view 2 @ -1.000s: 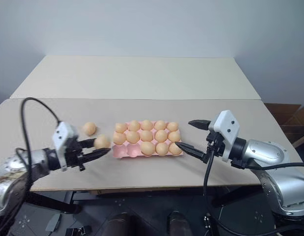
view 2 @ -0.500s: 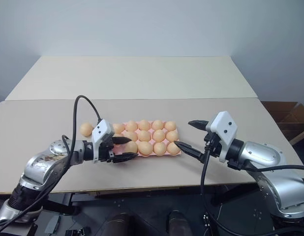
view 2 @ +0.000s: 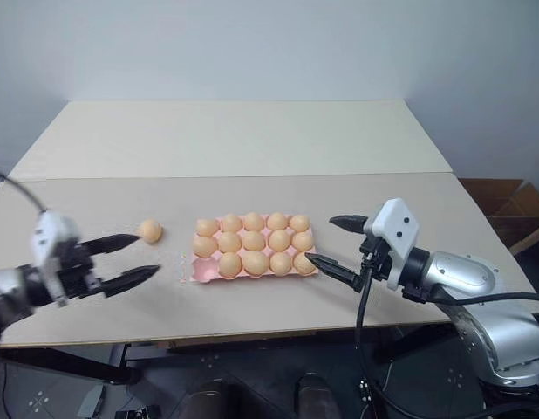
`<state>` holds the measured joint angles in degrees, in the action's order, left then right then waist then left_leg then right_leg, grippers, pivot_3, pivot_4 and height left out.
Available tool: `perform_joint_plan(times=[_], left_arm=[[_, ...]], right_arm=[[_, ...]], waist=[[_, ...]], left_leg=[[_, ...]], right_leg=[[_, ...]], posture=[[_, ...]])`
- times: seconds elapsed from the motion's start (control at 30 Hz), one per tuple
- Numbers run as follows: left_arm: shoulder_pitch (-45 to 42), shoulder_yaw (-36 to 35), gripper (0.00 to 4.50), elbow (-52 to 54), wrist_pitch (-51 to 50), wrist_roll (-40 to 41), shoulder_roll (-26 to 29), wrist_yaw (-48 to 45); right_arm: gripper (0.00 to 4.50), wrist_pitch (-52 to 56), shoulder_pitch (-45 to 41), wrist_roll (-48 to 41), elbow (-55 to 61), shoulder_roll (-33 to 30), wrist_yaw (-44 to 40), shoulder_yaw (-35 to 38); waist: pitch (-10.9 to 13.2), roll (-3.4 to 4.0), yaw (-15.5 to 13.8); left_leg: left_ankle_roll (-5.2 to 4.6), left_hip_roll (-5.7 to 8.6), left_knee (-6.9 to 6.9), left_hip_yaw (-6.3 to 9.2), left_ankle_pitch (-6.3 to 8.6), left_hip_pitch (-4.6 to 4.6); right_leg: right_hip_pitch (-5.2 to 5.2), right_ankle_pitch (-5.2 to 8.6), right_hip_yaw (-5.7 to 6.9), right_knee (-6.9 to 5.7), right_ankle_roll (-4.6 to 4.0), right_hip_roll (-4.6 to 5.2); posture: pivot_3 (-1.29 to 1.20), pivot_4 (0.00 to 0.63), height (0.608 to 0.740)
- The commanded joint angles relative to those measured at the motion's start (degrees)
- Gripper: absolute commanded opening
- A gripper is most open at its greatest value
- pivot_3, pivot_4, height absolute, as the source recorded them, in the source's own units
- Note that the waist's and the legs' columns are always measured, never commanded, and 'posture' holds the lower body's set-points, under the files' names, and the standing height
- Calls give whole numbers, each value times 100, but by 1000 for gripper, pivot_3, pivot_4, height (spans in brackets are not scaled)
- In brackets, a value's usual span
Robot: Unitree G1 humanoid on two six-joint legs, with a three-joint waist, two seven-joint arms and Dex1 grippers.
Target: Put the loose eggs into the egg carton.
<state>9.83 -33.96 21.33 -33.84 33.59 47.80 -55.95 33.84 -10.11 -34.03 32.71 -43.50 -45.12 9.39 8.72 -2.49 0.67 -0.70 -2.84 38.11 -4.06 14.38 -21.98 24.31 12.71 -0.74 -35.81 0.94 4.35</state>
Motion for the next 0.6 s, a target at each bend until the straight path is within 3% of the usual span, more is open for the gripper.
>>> perform_joint_plan(times=[0.03,0.33,0.5,0.6], left_arm=[[433,-823,4464,-33,240,15,-97,1],[595,-742,4464,262,151,161,-358,367],[-184,-198,4464,80,-532,55,-268,1293],[-1269,655,4464,-484,-911,-414,-285,2045]], right_arm=[[4500,-220,-101,6,-59,-58,-151,49],[4500,-200,-217,40,-176,-89,-246,33],[4500,-192,-250,59,-164,-81,-233,35],[4500,-207,-303,110,-150,-76,-215,-8]], waist=[[0,0,-12],[-1,-2,-117],[-1,-2,-131],[-1,-3,-154]], left_leg=[[0,-1,0,0,0,0],[1,-1,0,-15,0,-2],[1,-2,0,-14,0,-1],[2,3,2,-7,-1,1]], right_leg=[[0,0,0,0,-2,1],[1,3,3,0,-10,4],[0,1,5,-5,-7,1],[-8,-13,11,-7,18,1]], posture=[[0,150,740],[0,150,740],[0,150,740],[0,150,740]])
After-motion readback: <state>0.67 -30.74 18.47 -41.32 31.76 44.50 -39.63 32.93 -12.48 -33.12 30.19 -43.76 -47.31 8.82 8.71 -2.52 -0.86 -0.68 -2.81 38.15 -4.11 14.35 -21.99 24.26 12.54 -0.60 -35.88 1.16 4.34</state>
